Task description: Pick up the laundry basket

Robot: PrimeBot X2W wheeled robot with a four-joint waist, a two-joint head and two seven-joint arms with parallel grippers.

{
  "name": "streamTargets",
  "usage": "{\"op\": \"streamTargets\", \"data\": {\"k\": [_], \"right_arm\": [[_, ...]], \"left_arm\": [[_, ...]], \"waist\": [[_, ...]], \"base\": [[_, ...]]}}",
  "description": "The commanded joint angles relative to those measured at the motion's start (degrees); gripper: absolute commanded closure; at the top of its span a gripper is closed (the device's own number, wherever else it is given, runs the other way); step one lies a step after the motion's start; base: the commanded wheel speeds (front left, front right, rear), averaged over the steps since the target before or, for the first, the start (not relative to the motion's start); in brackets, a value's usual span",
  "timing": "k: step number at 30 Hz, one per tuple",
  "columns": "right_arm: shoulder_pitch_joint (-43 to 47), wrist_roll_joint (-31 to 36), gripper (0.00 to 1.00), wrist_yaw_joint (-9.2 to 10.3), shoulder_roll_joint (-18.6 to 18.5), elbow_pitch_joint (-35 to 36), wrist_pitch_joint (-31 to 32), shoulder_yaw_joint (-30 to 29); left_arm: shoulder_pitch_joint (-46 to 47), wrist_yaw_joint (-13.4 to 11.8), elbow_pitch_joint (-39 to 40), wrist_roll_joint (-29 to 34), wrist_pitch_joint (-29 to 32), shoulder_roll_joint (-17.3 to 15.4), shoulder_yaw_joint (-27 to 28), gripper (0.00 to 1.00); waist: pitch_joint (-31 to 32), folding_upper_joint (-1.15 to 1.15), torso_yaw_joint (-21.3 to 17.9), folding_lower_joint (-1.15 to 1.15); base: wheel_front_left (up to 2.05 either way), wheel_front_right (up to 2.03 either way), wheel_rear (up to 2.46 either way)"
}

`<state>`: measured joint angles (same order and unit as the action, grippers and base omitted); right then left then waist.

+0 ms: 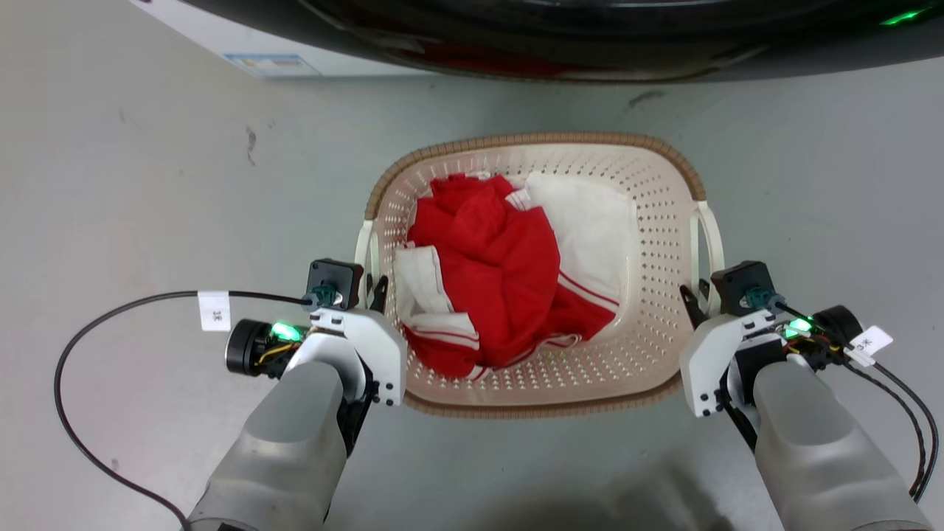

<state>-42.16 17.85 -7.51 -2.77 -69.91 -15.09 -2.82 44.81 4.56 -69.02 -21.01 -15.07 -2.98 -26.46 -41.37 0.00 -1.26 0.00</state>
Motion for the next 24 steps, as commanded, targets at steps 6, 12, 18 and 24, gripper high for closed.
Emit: {"op": "streamTargets", "data": {"k": [6,12,18,24], "right_arm": [[1.26,-1.10,1.00,0.04,-0.18,-1.80,-0.15,1.93],[2.99,-3.19,1.00,0.04,-0.15,-3.14,0.30,4.74],[4.77,-6.70,1.00,0.04,-0.12,-3.65,2.55,9.46],[5.97,-12.03,1.00,0.03,-0.09,-3.74,5.27,15.79]], "left_arm": [[-2.07,1.57,-1.62,-2.50,0.90,0.21,-2.73,1.00],[-3.66,2.09,-2.65,-5.18,2.95,0.23,-4.60,1.00],[-4.86,2.62,-3.41,-7.27,5.16,0.24,-5.71,1.00],[-5.79,2.78,-4.02,-8.56,7.15,0.24,-6.30,1.00]], "waist": [[6.45,0.00,-0.11,0.00],[12.02,0.00,0.15,0.00],[16.92,0.00,0.36,0.00],[21.33,0.00,0.36,0.00]], "base": [[0.00,0.00,0.00],[0.00,0.00,0.00],[0.00,0.00,0.00],[0.00,0.00,0.00]]}}
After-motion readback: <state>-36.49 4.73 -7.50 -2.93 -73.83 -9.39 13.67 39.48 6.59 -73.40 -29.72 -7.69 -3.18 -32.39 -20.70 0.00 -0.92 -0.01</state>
